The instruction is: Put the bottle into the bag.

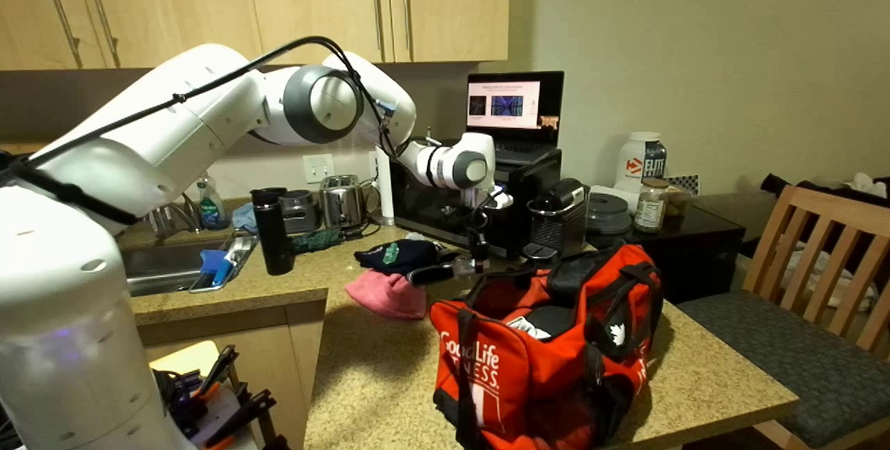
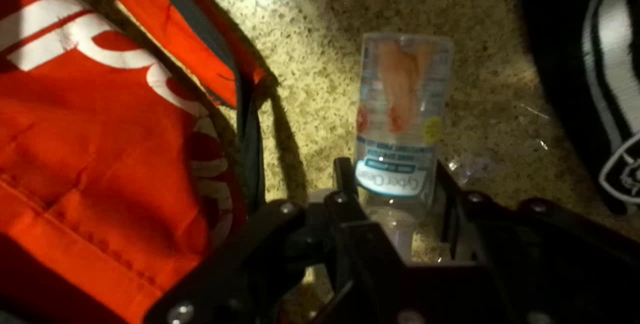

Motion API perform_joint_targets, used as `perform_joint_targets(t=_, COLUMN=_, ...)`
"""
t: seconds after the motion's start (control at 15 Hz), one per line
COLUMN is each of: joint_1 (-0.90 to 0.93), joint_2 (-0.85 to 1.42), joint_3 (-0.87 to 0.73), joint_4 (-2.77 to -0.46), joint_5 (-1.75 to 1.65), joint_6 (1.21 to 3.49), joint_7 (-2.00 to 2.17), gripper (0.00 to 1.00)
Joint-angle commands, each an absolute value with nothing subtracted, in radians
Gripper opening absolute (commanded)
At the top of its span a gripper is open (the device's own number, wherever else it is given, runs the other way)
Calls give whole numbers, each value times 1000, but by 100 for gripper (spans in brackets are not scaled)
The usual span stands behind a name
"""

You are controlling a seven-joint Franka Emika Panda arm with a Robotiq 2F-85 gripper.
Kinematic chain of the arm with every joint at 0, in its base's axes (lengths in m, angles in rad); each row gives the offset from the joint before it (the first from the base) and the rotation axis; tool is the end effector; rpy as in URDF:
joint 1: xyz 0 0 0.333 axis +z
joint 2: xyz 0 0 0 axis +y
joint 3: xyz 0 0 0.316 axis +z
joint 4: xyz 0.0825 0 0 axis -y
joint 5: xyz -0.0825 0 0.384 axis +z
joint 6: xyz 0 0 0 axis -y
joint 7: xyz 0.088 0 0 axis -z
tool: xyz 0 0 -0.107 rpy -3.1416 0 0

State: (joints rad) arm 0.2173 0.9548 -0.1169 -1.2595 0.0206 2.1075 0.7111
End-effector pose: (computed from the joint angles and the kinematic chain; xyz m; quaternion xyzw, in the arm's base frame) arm 0.7328 0.0957 0.1711 0.9565 -0.2844 -0.0305 0.0569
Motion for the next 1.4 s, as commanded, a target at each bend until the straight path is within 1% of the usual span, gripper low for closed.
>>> perform_joint_targets(t=0.0, joint_1=208, joint_2=915, joint_3=-127, joint_4=-1268, joint_5=-11, joint_6=2080, joint_7=709, gripper=13)
perform_joint_targets(t=0.67, joint_1=187, joint_2=851, joint_3=-157, joint_4=-1289, joint_5=-33, joint_6=2098, joint_7=721, gripper=13)
perform_joint_targets(t=1.33, joint_1=181, joint_2=744, joint_3=-229, joint_4=-1317, joint_5=-109, joint_6=2090, joint_7=798, gripper=13)
